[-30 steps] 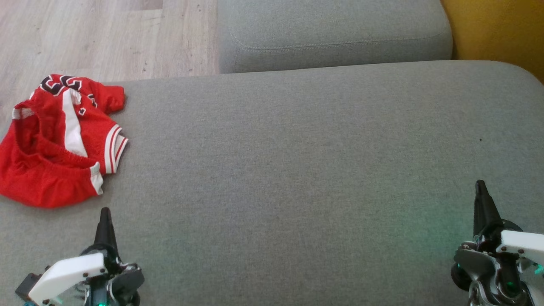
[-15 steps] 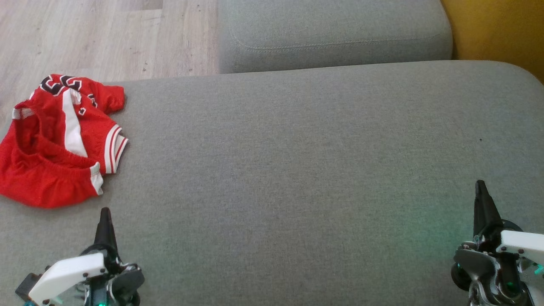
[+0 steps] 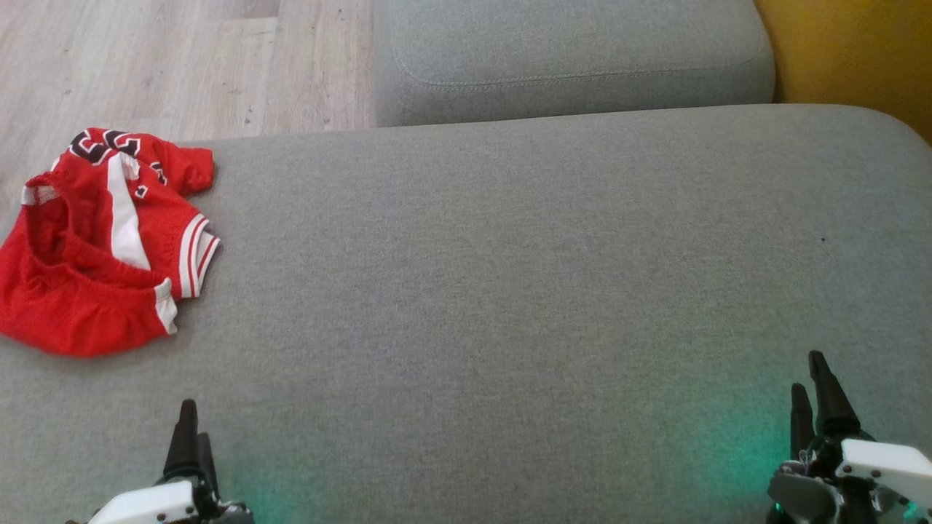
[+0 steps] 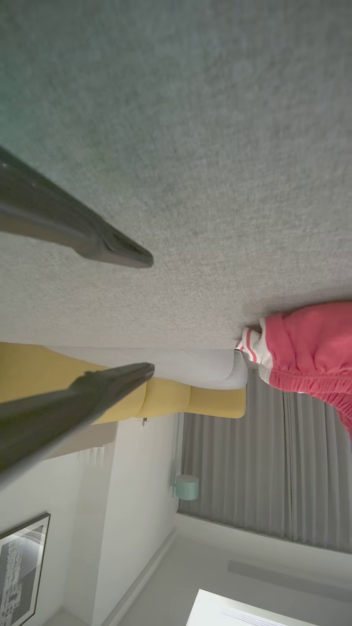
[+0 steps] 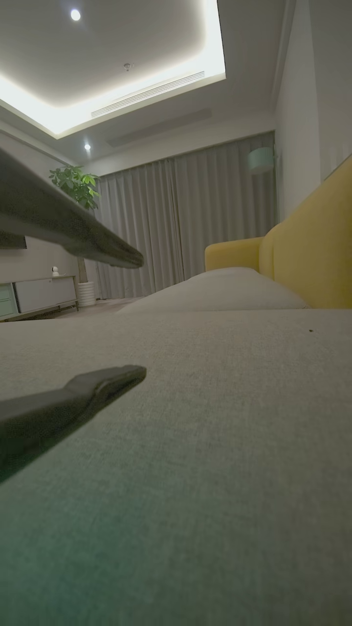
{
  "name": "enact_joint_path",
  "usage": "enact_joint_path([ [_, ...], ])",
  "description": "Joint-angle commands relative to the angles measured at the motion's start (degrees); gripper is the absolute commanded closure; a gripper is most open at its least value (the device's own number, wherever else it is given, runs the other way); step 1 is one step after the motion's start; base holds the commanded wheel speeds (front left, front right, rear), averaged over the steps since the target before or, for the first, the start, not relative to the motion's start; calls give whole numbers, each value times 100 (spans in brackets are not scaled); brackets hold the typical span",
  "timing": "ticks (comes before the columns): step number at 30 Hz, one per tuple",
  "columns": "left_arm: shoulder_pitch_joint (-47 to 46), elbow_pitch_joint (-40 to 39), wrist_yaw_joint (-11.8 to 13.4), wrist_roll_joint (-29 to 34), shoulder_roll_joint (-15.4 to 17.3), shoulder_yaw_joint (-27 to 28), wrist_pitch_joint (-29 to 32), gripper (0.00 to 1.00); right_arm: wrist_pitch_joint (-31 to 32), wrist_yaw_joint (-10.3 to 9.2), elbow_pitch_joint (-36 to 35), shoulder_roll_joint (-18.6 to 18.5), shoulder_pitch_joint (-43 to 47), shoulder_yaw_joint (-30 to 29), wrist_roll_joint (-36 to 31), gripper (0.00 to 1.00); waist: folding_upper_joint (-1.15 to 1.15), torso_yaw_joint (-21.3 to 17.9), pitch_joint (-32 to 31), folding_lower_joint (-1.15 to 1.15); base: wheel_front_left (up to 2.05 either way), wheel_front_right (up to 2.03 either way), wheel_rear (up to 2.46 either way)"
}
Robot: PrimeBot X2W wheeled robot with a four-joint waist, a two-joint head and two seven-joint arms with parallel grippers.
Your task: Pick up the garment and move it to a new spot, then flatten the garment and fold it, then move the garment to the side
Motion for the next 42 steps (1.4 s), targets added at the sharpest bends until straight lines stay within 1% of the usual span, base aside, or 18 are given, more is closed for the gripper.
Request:
enact_joint_path([
  [1, -234, -242, -3, 35, 21, -45, -41, 0, -59, 3, -222, -18, -222, 53, -51, 0, 0, 0, -3, 0, 0, 0, 0],
  [8, -162, -372, 0, 134, 23, -117, -160, 0, -177, 6, -271, -21, -180, 98, -249, 0, 0, 4, -21, 0, 0, 0, 0],
  [13, -139, -498, 50, 392, 24, -136, -245, 0, -262, 8, -382, -23, -169, 84, -605, 0, 0, 8, -34, 0, 0, 0, 0],
  [20, -143, -745, 141, 964, 26, -223, -364, 0, -380, 10, -616, -26, -127, 146, -1342, 0, 0, 18, -47, 0, 0, 0, 0],
  [25, -135, -911, 169, 1548, 28, -348, -450, 0, -465, 12, -711, -28, -80, 243, -1793, 0, 0, 26, -59, 0, 0, 0, 0],
  [26, -135, -911, 169, 1548, 28, -348, -450, 0, -465, 12, -711, -28, -80, 243, -1793, 0, 0, 26, -59, 0, 0, 0, 0],
  [36, -37, -1052, 229, 2590, 30, -633, -619, 0, -633, 16, -867, -33, 14, 394, -2647, 0, 0, 40, -79, 0, 0, 0, 0],
  [42, 29, -1059, 349, 3138, 32, -686, -722, 0, -735, 18, -886, -36, 56, 512, -3209, 0, 0, 48, -87, 0, 0, 0, 0],
])
